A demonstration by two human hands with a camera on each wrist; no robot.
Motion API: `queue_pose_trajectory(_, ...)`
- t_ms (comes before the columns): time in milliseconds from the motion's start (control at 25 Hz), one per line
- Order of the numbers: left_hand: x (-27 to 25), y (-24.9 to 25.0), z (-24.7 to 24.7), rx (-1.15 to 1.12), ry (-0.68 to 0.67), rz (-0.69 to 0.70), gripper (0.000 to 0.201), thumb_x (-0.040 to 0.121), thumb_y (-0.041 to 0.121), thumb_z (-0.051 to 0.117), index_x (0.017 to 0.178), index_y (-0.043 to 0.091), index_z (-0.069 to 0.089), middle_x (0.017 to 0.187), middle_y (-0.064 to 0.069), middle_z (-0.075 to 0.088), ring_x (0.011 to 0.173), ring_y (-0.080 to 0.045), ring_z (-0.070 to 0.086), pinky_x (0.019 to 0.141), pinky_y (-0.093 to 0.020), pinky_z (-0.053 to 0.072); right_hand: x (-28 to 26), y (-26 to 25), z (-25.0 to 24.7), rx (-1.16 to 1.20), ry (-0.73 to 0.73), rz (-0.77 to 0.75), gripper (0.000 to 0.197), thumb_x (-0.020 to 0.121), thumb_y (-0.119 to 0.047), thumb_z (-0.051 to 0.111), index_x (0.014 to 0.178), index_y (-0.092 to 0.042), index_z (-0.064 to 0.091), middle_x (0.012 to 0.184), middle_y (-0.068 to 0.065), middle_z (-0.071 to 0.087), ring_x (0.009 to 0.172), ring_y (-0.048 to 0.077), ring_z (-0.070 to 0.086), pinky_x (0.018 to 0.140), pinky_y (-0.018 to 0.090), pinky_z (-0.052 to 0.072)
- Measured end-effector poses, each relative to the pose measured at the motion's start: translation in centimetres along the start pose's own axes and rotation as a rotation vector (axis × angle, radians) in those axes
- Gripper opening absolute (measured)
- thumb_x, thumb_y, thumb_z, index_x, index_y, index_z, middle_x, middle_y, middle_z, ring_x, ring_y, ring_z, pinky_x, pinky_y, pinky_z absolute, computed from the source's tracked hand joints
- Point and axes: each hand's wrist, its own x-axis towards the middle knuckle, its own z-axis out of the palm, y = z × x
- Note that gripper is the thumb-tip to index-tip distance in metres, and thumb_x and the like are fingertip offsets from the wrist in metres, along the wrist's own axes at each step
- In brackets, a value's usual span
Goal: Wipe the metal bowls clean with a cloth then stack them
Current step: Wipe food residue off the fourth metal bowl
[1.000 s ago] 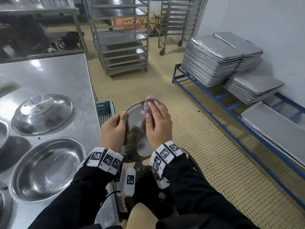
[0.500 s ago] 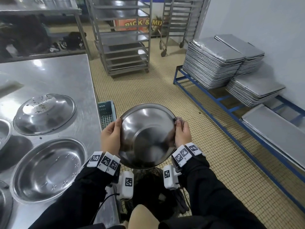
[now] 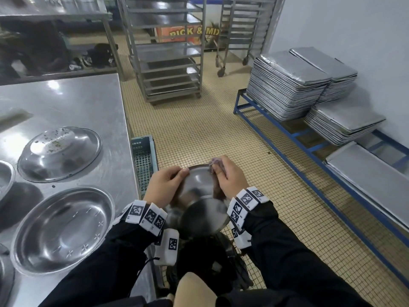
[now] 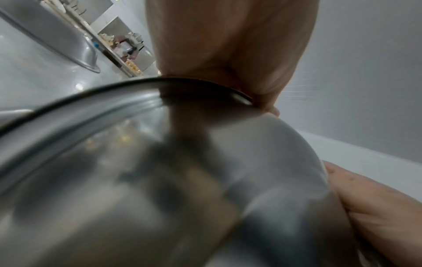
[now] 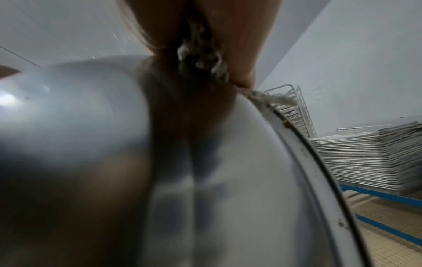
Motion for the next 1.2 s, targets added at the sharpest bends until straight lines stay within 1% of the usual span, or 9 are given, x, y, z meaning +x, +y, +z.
queue_pose_trajectory(120, 0.0, -0.7, 0.1, -0.019, 0.074, -0.060, 0.035, 0.095, 0.041, 0.052, 0.081, 0.014, 0.069, 0.071, -0.006, 0.066, 0.071, -0.024, 0.062, 0.072, -0.048, 0.053, -0.3, -0.3, 0.9, -0.077, 0.065, -0.048, 0.030, 0.098, -0.032, 0.040, 0.116, -0.019, 0.059, 0.112, 0.000, 0.059, 0.104, 0.017, 0.049, 0.093, 0.037, 0.045)
queue_pose_trajectory(320, 0.3, 0.7, 0.6, -0.043, 0.167, -0.079, 0.040, 0.097, 0.042, 0.048, 0.077, 0.013, 0.066, 0.067, -0.012, 0.064, 0.065, -0.031, 0.060, 0.064, -0.049, 0.050, -2.6, -1.8, 3.9, -0.163, 0.252, -0.074, 0.055, 0.097, -0.046, 0.027, 0.134, -0.011, 0.049, 0.132, 0.008, 0.048, 0.121, 0.024, 0.044, 0.101, 0.042, 0.042)
queue_pose_trajectory(440, 0.1, 0.8, 0.5, -0.141, 0.204, -0.093, 0.039, 0.097, 0.038, 0.050, 0.070, 0.015, 0.066, 0.059, -0.013, 0.058, 0.055, -0.028, 0.052, 0.055, -0.044, 0.045, -2.1, -1.5, 3.0, -0.087, 0.361, -0.007, 0.046, 0.098, -0.037, 0.034, 0.131, -0.011, 0.052, 0.131, 0.004, 0.050, 0.117, 0.015, 0.047, 0.098, 0.033, 0.043)
queue_pose_trajectory(520, 0.0, 0.5, 0.2, -0.275, 0.216, -0.135, 0.040, 0.097, 0.037, 0.051, 0.062, 0.022, 0.063, 0.054, -0.009, 0.051, 0.053, -0.023, 0.047, 0.054, -0.038, 0.040, -1.5, -0.4, 2.1, 0.048, 0.348, 0.172, 0.040, 0.099, -0.032, 0.037, 0.128, -0.010, 0.054, 0.125, 0.005, 0.054, 0.106, 0.009, 0.048, 0.090, 0.023, 0.042)
queue_pose_trajectory(680, 0.5, 0.2, -0.3, -0.242, 0.273, -0.154, 0.044, 0.098, 0.037, 0.050, 0.061, 0.015, 0.058, 0.053, -0.007, 0.048, 0.049, -0.016, 0.042, 0.053, -0.032, 0.036, -2.0, 1.6, 1.3, 0.150, 0.356, 0.420, 0.026, 0.098, -0.027, 0.045, 0.115, -0.012, 0.057, 0.098, -0.002, 0.063, 0.091, 0.017, 0.062, 0.080, 0.032, 0.052)
queue_pose_trajectory(800, 0.7, 0.9, -0.1, -0.187, 0.284, -0.126, 0.044, 0.099, 0.036, 0.049, 0.072, 0.004, 0.061, 0.061, -0.015, 0.055, 0.054, -0.016, 0.044, 0.057, -0.033, 0.038, -2.5, -0.8, 1.2, 0.125, 0.420, 0.142, 0.026, 0.095, -0.023, 0.052, 0.117, -0.011, 0.057, 0.109, -0.001, 0.064, 0.095, 0.010, 0.059, 0.084, 0.027, 0.051)
queue_pose_trajectory(960, 0.2, 2.5, 0.4, -0.109, 0.287, -0.058, 0.043, 0.097, 0.039, 0.050, 0.065, 0.011, 0.057, 0.057, -0.007, 0.055, 0.052, -0.016, 0.045, 0.052, -0.031, 0.037, -1.9, -4.0, 3.3, -0.154, 0.346, -0.149, 0.042, 0.097, -0.036, 0.036, 0.129, -0.014, 0.049, 0.137, 0.004, 0.048, 0.129, 0.019, 0.042, 0.108, 0.037, 0.032)
queue_pose_trajectory(1080, -0.1, 3.0, 0.5, -0.118, 0.312, -0.021, 0.050, 0.094, 0.047, 0.051, 0.062, 0.008, 0.053, 0.053, -0.009, 0.051, 0.049, -0.017, 0.043, 0.049, -0.034, 0.036, -1.2, -4.0, 3.2, -0.136, 0.453, -0.066, 0.048, 0.098, -0.038, 0.027, 0.135, -0.011, 0.042, 0.141, 0.008, 0.044, 0.131, 0.023, 0.039, 0.108, 0.041, 0.034)
queue_pose_trajectory(1200, -0.3, 2.9, 0.2, -0.173, 0.344, -0.054, 0.054, 0.091, 0.052, 0.052, 0.060, 0.007, 0.053, 0.047, 0.001, 0.043, 0.044, -0.009, 0.037, 0.046, -0.027, 0.029, -1.0, -1.7, 1.4, 0.162, 0.408, 0.258, 0.047, 0.102, -0.037, 0.025, 0.143, -0.017, 0.035, 0.146, 0.005, 0.038, 0.132, 0.022, 0.037, 0.106, 0.038, 0.036)
